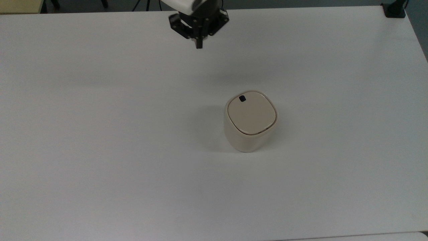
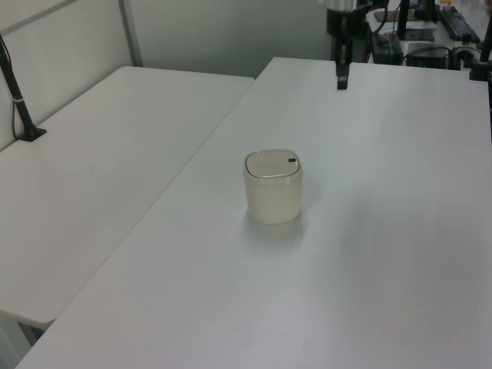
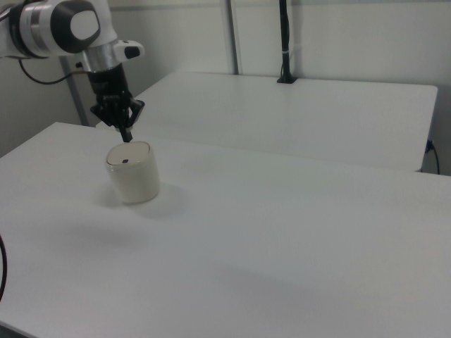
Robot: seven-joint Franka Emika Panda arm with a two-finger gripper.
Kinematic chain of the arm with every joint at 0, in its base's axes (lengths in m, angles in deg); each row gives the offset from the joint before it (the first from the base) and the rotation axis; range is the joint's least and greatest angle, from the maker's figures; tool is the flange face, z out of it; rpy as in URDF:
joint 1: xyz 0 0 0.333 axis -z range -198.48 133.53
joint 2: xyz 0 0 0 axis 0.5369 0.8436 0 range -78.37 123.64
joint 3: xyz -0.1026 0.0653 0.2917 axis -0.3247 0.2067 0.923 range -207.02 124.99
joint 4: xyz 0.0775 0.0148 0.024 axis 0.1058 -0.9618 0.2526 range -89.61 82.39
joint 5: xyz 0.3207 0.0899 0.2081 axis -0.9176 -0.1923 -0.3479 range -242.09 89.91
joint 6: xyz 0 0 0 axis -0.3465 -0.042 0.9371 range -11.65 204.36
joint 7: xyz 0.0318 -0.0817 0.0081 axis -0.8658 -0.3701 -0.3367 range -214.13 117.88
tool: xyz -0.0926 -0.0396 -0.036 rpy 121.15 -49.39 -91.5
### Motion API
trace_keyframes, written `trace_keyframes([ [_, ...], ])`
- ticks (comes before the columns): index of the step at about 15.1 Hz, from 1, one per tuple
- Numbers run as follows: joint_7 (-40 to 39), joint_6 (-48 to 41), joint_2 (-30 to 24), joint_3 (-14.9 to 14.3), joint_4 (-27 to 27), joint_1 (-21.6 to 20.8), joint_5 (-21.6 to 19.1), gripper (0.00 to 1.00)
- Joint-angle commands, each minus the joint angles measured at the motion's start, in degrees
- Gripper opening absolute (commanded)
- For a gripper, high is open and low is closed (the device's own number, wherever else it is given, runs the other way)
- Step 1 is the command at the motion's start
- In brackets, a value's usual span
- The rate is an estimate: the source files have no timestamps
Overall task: Open the trash bin
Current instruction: 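Move the gripper over the cream trash bin's lid, then lower the gripper and press the dark button on the lid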
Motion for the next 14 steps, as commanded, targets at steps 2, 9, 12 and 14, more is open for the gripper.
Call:
trace_keyframes([
  [2, -1.56, 11.08, 5.94, -0.45, -0.30, -5.56, -0.92, 0.01],
  [9, -2.53, 18.76, 11.22, -0.45, -0.39, -8.56, -3.38, 0.01],
  [12, -2.44, 20.43, 13.07, -0.45, -0.39, -8.99, -3.12, 0.02],
  [14, -2.27, 21.22, 13.94, -0.54, -0.39, -9.00, -3.12, 0.02],
])
